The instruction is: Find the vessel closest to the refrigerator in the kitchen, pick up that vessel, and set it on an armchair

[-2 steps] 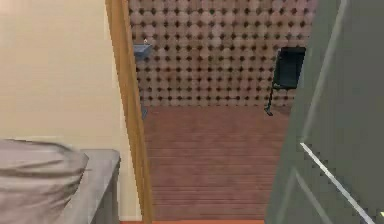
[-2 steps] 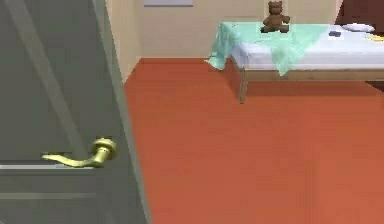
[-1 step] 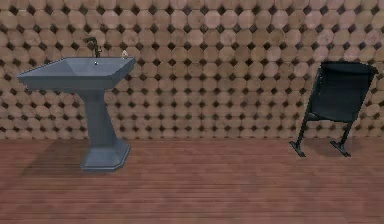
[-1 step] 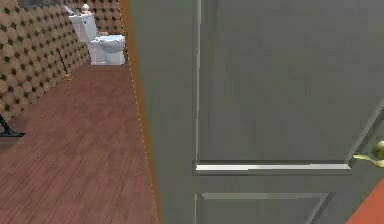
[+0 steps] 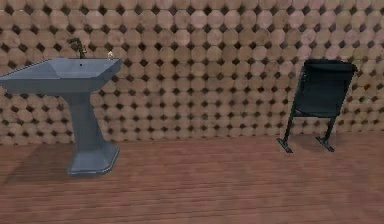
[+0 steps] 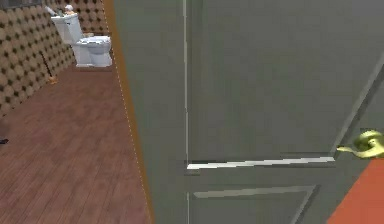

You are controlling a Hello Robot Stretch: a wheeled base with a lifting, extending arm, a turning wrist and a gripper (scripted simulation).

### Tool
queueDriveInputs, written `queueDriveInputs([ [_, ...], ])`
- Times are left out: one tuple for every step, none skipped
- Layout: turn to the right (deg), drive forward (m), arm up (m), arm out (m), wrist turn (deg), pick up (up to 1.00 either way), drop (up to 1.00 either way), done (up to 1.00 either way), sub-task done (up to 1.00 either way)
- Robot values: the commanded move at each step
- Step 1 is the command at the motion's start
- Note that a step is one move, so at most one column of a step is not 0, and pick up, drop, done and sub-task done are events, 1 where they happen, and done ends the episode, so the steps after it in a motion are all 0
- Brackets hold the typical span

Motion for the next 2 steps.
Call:
queueDriveInputs([
  [0.0, 0.30, 0.00, 0.00, 0.0, 0.00, 0.00, 0.00, 0.00],
  [0.0, 0.30, 0.00, 0.00, 0.0, 0.00, 0.00, 0.00, 0.00],
])
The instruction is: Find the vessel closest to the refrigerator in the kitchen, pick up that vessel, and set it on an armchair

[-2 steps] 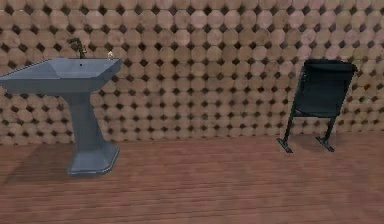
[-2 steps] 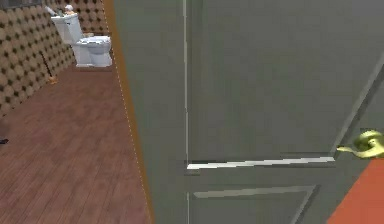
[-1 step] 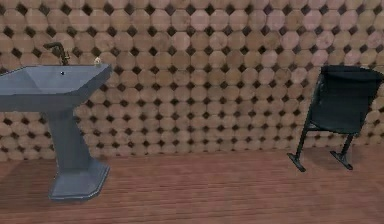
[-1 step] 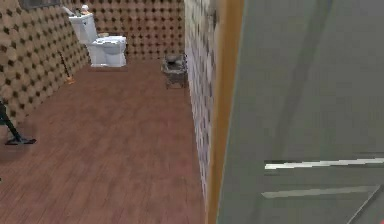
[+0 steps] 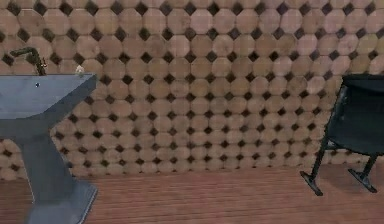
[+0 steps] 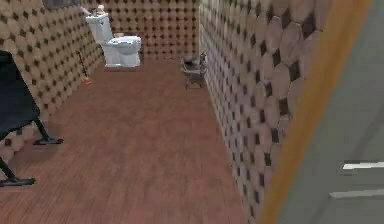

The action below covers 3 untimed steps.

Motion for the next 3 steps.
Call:
queueDriveInputs([
  [-45.0, 0.00, 0.00, 0.00, 0.0, 0.00, 0.00, 0.00, 0.00],
  [-39.0, 0.00, 0.00, 0.00, 0.0, 0.00, 0.00, 0.00, 0.00],
  [0.0, 1.00, 0.00, 0.00, 0.0, 0.00, 0.00, 0.00, 0.00],
])
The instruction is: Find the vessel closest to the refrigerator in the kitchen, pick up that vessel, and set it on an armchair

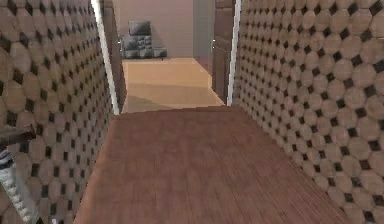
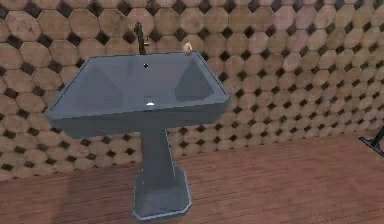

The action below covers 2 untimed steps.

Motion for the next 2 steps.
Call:
queueDriveInputs([
  [0.0, 1.00, 0.00, 0.00, 0.0, 0.00, 0.00, 0.00, 0.00],
  [-3.0, 0.00, 0.00, 0.00, 0.0, 0.00, 0.00, 0.00, 0.00],
])
